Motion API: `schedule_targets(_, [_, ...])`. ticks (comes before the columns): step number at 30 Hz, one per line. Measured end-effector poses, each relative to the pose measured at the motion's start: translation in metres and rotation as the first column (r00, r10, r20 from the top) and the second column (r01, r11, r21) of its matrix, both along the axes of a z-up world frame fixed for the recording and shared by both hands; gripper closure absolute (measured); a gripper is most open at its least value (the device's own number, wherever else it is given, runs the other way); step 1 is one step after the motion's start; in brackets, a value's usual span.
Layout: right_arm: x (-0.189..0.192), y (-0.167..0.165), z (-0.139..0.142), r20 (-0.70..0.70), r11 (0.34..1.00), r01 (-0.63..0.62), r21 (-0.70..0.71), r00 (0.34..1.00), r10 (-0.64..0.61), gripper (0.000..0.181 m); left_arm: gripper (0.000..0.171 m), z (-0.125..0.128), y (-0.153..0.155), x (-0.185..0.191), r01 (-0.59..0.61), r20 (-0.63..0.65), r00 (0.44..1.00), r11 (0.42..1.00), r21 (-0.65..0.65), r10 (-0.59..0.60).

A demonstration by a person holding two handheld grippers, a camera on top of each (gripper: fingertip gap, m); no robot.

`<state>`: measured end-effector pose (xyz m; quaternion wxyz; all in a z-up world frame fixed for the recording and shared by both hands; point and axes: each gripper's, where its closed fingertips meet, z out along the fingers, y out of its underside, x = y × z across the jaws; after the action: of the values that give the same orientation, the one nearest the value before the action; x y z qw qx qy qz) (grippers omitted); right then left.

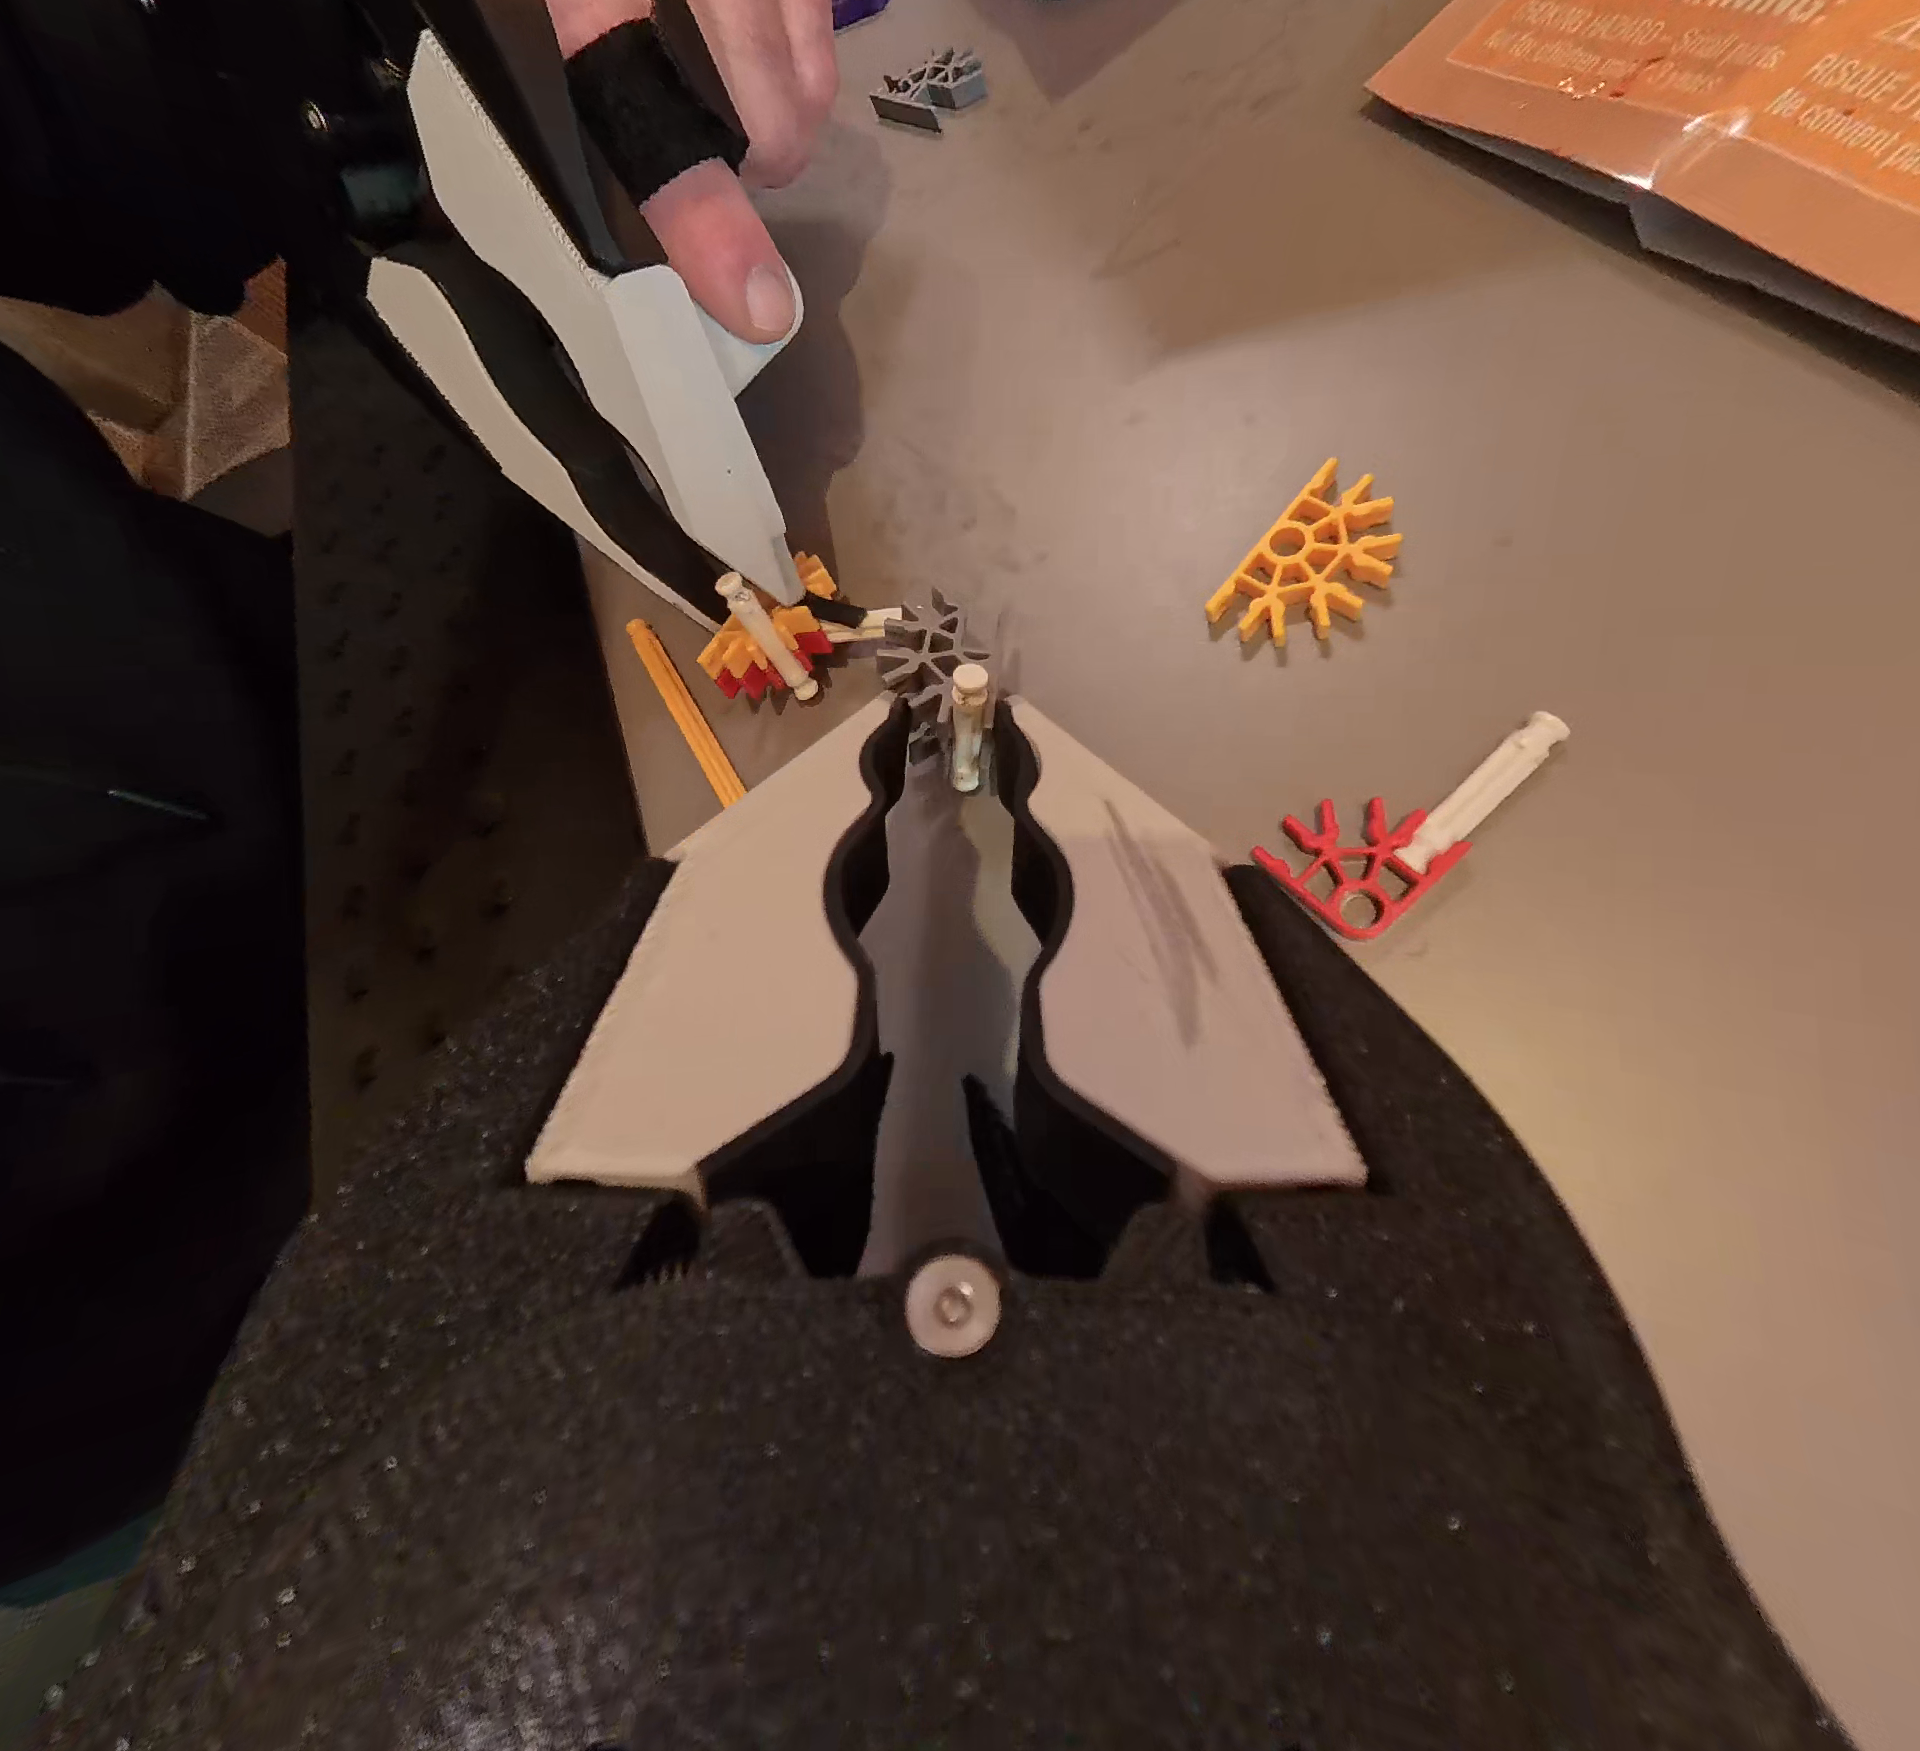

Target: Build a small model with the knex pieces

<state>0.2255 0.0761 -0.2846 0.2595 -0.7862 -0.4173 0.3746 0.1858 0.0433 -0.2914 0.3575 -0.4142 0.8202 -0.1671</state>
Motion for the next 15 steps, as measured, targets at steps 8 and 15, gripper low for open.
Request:
schedule_targets(8, [-0.0003, 0.0031, 0.0022, -0.022, 1.000, -0.003, -0.012, 1.000, 0.003, 0.166, 0.153, -0.0029, 0.0004, -0.0011, 0.000, -0.013, 1.000, 1.000, 0.003, 0.000])
schedule_targets(15, [-0.0071, 0.0017, 0.0092, -0.026, 0.998, -0.042, 0.054, 0.999, 0.043, 0.166, 0.153, -0.0025, 0.0007, -0.0026, 0.008, -0.041, 0.999, 1.000, 0.002, -0.007])
